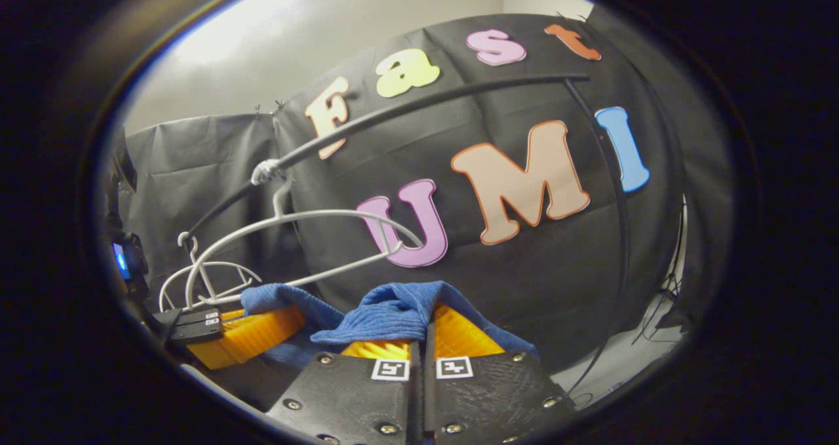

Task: Grasp the clothes on the hanger with both hands and then place them into the laundry hamper below.

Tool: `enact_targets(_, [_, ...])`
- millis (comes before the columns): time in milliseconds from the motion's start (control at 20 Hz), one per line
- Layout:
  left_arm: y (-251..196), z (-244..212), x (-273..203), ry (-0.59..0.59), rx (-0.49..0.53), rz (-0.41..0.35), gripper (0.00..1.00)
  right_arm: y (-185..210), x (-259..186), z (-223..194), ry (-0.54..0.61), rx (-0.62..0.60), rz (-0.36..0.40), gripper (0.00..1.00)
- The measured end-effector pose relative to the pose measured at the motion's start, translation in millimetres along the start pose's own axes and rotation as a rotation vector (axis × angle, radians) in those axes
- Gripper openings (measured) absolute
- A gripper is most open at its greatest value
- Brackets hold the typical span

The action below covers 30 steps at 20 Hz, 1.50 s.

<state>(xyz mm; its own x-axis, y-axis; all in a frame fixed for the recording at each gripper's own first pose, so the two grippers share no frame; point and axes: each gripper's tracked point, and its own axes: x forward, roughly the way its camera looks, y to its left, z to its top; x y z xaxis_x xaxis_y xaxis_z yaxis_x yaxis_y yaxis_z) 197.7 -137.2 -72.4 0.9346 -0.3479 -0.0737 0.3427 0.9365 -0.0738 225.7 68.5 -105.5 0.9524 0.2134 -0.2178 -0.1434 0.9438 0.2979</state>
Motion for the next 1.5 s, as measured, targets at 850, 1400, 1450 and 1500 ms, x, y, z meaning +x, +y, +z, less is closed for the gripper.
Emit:
enact_targets(850, [35.4, -224.4, 90.2, 0.377, 0.02, 0.046, 0.02, -70.8, 94.9, -225.0, 0.389, 0.186, -0.121, 0.01])
enact_targets(1400, [27.7, -283.5, 98.3, 0.6, -0.059, 0.069, 0.09, -79.5, 105.4, -323.2, 0.581, 0.173, -0.187, 0.02])
enact_targets(1450, [26.4, -287.9, 98.6, 0.619, -0.075, 0.067, 0.11, -81.6, 105.4, -330.9, 0.598, 0.168, -0.202, 0.03])
enact_targets(1500, [24.1, -290.9, 97.9, 0.638, -0.098, 0.062, 0.12, -80.4, 100.8, -333.6, 0.615, 0.163, -0.211, 0.04])
